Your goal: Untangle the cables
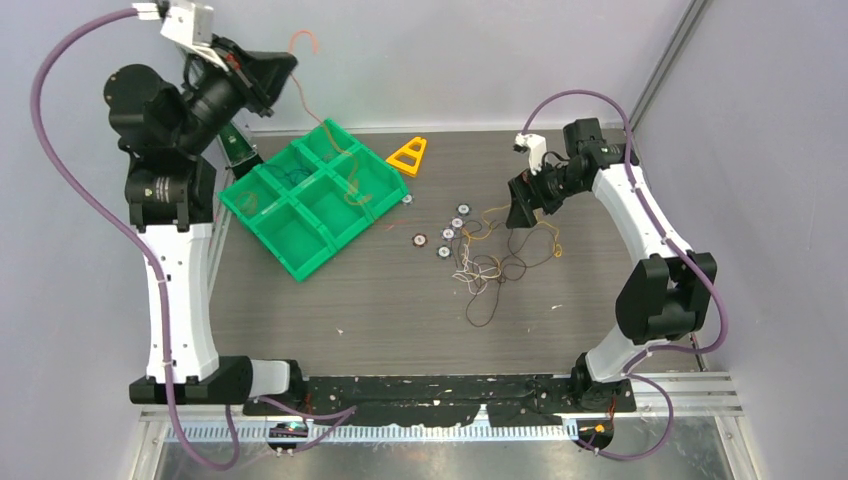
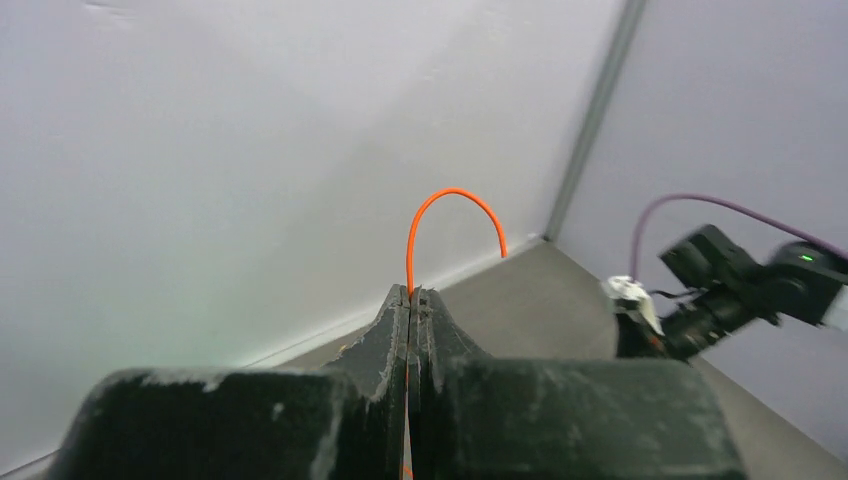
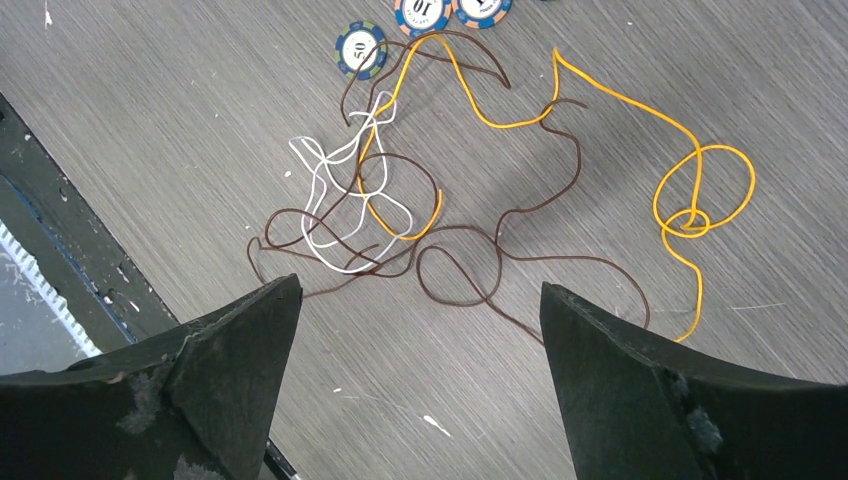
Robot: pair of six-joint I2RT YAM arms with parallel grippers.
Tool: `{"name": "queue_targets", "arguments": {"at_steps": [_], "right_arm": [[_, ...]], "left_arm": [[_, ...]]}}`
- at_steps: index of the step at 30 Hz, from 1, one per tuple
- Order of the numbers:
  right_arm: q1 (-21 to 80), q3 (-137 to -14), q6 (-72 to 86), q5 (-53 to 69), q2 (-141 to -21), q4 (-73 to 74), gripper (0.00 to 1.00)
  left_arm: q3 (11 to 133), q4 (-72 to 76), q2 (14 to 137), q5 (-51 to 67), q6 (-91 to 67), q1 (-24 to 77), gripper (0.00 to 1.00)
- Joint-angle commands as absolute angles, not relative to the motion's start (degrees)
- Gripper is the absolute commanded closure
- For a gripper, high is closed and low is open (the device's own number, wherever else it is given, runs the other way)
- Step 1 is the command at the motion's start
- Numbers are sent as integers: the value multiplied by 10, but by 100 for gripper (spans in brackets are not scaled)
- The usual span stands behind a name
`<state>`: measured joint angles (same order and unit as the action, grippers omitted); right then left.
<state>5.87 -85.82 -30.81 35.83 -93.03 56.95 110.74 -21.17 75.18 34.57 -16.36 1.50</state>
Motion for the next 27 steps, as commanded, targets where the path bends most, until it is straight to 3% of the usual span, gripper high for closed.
{"name": "queue_targets", "arguments": {"at_steps": [1, 13, 27], "right_arm": [[58, -893, -290, 380, -938, 553, 5], [59, -911, -284, 390, -966, 567, 5], [60, -898, -281, 383, -964, 571, 5]], "left_arm": [[1128, -162, 778, 302, -190, -60, 100], [1073, -36, 819, 278, -207, -236, 100], [1167, 68, 887, 227, -233, -316, 100]]}}
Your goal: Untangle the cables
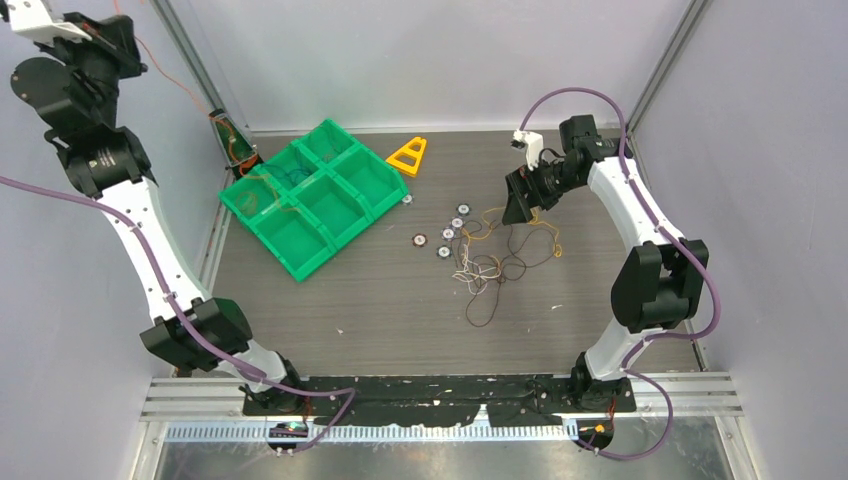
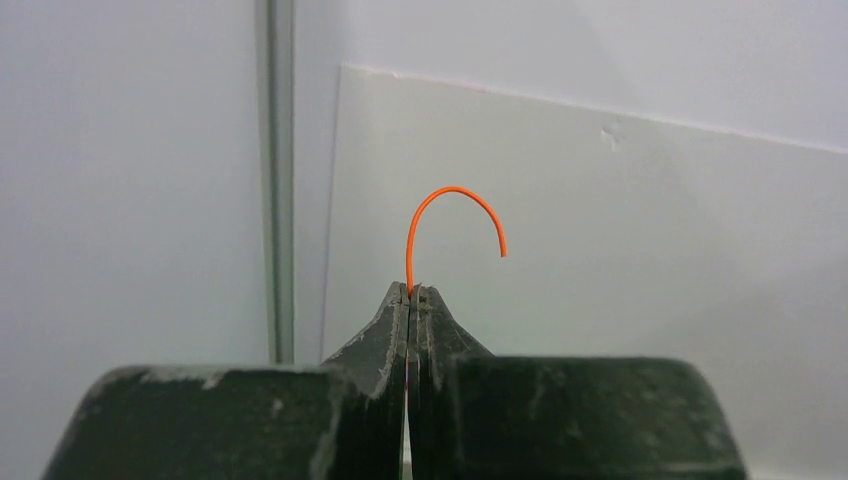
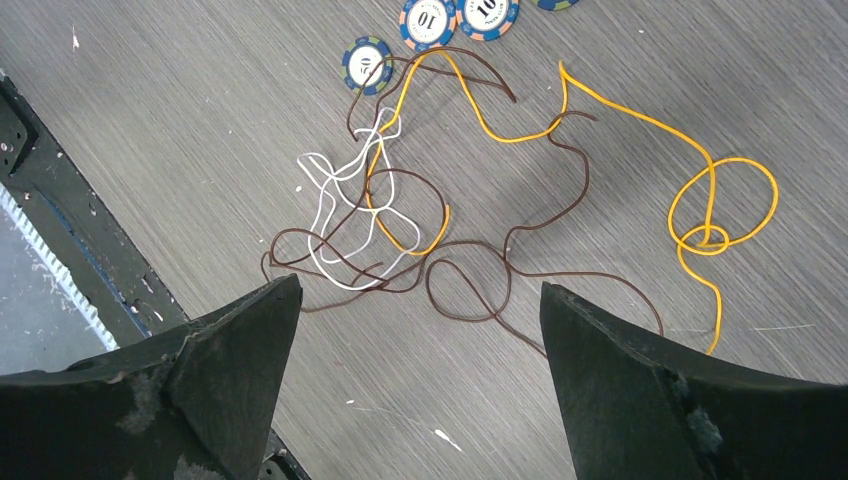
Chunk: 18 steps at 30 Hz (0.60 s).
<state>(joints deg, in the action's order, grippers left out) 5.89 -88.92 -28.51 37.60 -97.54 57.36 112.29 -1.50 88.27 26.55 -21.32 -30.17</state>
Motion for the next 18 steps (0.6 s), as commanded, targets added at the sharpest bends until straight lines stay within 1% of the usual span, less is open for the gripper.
{"name": "queue_targets", "arguments": {"at_steps": [1, 6, 9, 18], "right_arm": [[60, -896, -279, 384, -964, 570, 5], [63, -894, -275, 385, -965, 566, 5], [64, -895, -273, 386, -965, 564, 5], [64, -875, -276, 379, -957, 559, 5]], "left_arm": [[1172, 75, 891, 220, -235, -317, 100], [1185, 94, 910, 202, -225, -317, 100], [1171, 91, 913, 203, -210, -320, 100], [973, 113, 841, 278, -187, -327, 100]]}}
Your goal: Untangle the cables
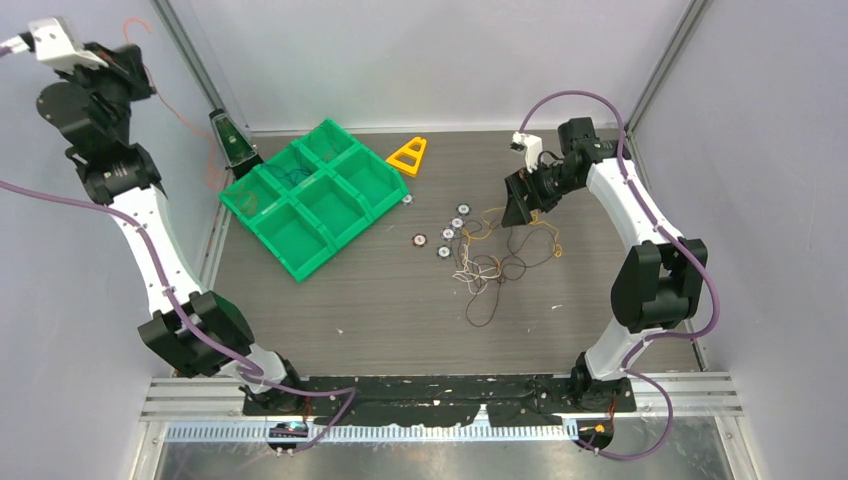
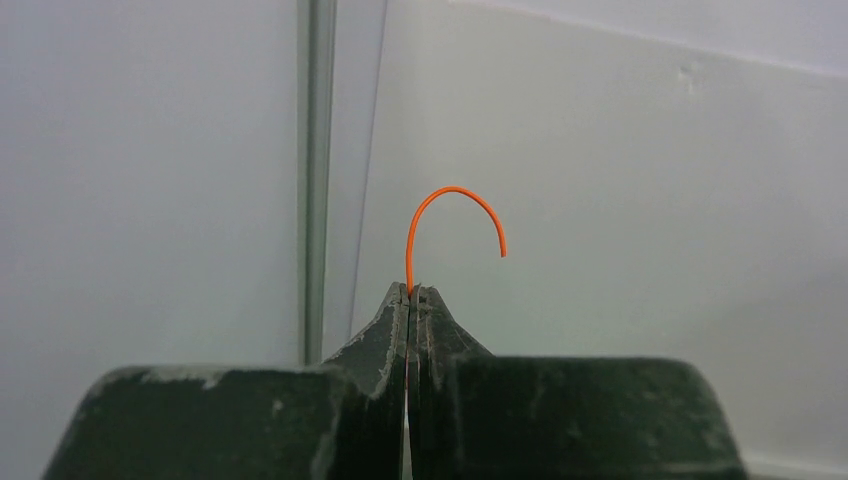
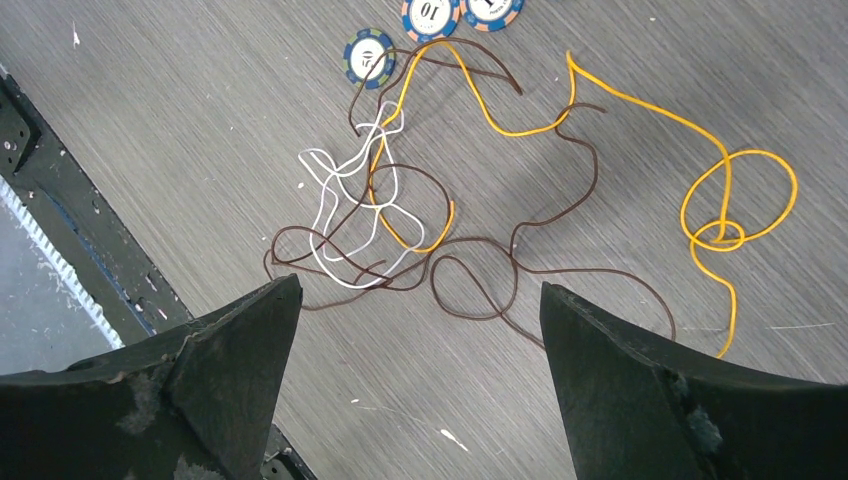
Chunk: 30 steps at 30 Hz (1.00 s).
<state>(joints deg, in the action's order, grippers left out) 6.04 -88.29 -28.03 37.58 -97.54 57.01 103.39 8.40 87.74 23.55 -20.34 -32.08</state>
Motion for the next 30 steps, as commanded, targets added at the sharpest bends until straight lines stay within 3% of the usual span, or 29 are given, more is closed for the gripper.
{"name": "queue_targets", "arguments": {"at_steps": [1, 12, 19, 30], "right_arm": [[64, -872, -276, 379, -957, 558, 5], [63, -866, -276, 381, -962, 553, 5], [63, -854, -278, 381, -958, 554, 5], [63, -843, -299, 366, -951, 579, 5]], "left_arm": [[956, 116, 834, 289, -188, -327, 100], [853, 67, 818, 372, -227, -327, 100], [734, 38, 815, 305, -152, -322, 100], [726, -40, 909, 227, -39, -295, 100]]}}
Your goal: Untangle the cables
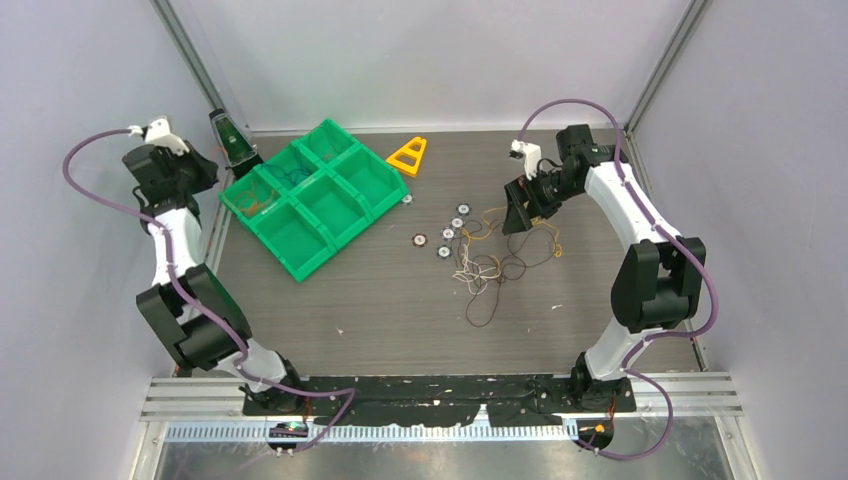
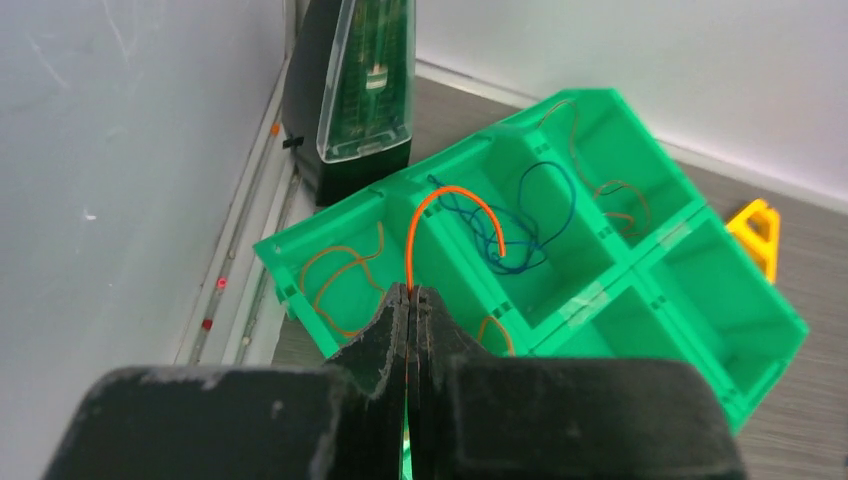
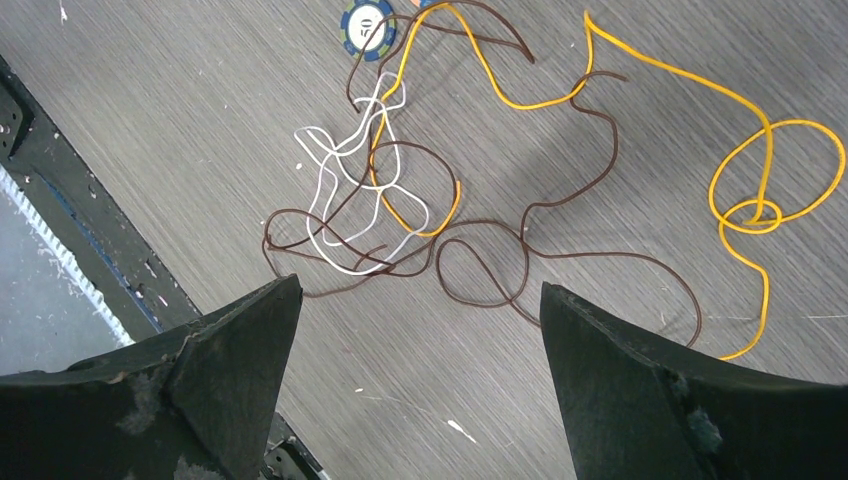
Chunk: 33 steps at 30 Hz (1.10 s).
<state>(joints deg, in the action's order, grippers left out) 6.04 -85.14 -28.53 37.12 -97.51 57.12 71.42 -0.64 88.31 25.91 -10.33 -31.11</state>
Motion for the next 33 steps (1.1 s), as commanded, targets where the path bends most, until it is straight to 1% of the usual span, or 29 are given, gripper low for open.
{"name": "queue_targets", "arguments": {"at_steps": [1, 5, 10, 16, 17, 20, 26, 27, 30, 33], "right_arm": [[63, -841, -301, 364, -950, 581, 5], [63, -828, -304, 359, -942, 582, 5], [64, -819, -307, 353, -936, 587, 5], [63, -807, -307, 346, -929, 587, 5], [63, -806, -307, 346, -928, 588, 5], [62, -802, -306, 343, -925, 589, 5], [64, -803, -303, 349, -927, 589, 5], [63, -805, -304, 349, -928, 589, 5], [63, -806, -305, 351, -927, 588, 5], [63, -804, -307, 356, -925, 589, 5]], "left_arm": [[726, -49, 917, 219, -29, -289, 100], [740, -69, 962, 200, 9, -265, 100], [808, -136, 1042, 190, 38, -239, 100], [898, -216, 1126, 121, 67, -217, 100], [921, -237, 1141, 113, 71, -215, 96], [973, -293, 1165, 108, 85, -215, 80], [976, -316, 1115, 110, 109, -218, 56], [980, -326, 1105, 118, 108, -222, 53], [967, -343, 1049, 168, 110, -236, 48], [944, -379, 989, 286, 187, -248, 49]]}}
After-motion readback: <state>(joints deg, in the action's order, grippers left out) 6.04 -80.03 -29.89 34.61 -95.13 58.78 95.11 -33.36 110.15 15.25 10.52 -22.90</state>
